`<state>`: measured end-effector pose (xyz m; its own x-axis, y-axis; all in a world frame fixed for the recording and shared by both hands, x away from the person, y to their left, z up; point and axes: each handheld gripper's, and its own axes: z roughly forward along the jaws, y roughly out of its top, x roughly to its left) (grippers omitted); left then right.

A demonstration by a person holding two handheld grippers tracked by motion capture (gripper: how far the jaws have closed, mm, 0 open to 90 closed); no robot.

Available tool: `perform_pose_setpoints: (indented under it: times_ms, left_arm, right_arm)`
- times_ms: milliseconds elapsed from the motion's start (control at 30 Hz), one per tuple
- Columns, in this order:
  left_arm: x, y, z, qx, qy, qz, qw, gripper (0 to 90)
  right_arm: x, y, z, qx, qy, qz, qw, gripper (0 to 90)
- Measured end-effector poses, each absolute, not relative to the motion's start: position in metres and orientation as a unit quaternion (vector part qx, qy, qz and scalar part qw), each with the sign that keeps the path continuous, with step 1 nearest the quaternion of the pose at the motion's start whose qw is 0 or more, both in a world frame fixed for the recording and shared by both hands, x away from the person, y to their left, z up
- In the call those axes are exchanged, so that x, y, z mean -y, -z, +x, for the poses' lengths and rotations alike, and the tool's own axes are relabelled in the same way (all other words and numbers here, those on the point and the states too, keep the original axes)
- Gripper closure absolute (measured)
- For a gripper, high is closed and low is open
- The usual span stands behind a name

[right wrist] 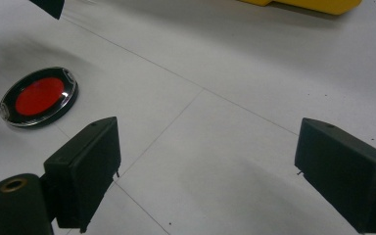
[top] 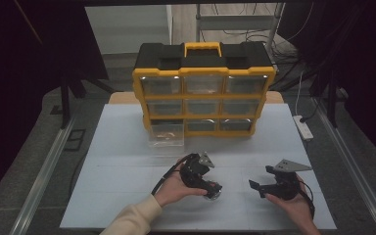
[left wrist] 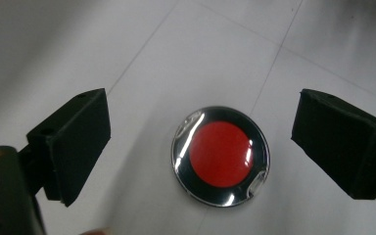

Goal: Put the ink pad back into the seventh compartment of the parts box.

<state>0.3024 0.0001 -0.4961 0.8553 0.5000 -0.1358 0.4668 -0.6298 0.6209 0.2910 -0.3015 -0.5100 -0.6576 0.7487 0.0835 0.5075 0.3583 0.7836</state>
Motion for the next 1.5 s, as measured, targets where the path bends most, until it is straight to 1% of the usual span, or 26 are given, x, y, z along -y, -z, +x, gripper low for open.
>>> perform_pose_setpoints:
  times_ms: [600,1233,1333,1433,1500]
  left_arm:
    - [0.012,0.512,0.297,-0.238,-0.018,0.927,0.289,8.1]
    - [0.021,0.522,0.292,-0.220,-0.040,0.942,0.251,8.6]
    - [0.020,0.521,0.292,-0.221,-0.041,0.941,0.252,10.6]
    - [0.019,0.518,0.292,-0.224,-0.041,0.939,0.259,23.5]
    - [0.019,0.518,0.291,-0.220,-0.041,0.939,0.260,28.6]
  right_arm:
    - [0.302,0.510,0.291,-0.812,-0.412,0.387,0.147,10.2]
    - [0.301,0.511,0.291,-0.813,-0.412,0.385,0.145,10.2]
    - [0.301,0.510,0.291,-0.813,-0.412,0.385,0.145,10.2]
    - [0.301,0.510,0.291,-0.813,-0.412,0.386,0.146,10.2]
    - [0.301,0.510,0.291,-0.813,-0.412,0.386,0.146,10.2]
